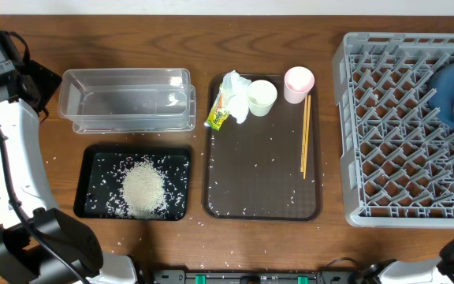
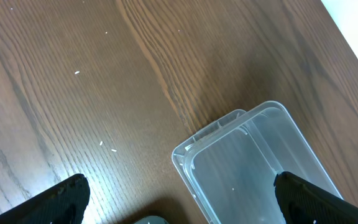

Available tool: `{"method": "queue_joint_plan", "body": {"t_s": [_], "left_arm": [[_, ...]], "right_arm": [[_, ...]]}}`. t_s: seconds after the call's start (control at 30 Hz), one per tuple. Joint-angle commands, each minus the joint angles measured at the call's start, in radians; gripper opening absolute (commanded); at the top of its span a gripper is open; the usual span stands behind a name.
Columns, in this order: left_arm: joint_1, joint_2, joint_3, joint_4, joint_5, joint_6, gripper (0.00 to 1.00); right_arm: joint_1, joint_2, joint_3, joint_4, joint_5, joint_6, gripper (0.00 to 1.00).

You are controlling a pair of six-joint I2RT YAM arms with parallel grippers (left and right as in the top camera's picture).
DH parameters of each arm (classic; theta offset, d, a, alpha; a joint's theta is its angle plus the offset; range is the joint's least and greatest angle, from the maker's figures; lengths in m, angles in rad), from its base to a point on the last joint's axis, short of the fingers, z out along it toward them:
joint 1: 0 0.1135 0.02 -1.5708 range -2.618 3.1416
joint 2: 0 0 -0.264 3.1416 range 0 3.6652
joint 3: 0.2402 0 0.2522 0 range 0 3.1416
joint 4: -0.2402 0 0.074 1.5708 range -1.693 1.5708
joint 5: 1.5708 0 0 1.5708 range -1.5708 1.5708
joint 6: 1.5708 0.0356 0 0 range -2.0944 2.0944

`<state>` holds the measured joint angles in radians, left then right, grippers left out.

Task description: Sort waste into correct bins and load items into the dishwasher rack

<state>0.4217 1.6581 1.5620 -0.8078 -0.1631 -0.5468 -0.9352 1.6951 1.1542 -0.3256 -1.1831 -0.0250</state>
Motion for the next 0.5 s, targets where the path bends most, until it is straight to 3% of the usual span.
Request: {"method": "queue_joint_plan", "body": {"t_s": [0.0,0.47], "left_arm": [[0.001,-0.013,0.0,-0.003,-0.005,-0.005,0.98],[0.001,-0.013,0.0,-0.003,-0.005,-0.005,0.98]], "right_arm": [[0.052,0.007,-0.005,0.008,0.066,0.009,0.01],[0.097,0.007,-0.005,0.001,0.171,0.006,0.01]]}}
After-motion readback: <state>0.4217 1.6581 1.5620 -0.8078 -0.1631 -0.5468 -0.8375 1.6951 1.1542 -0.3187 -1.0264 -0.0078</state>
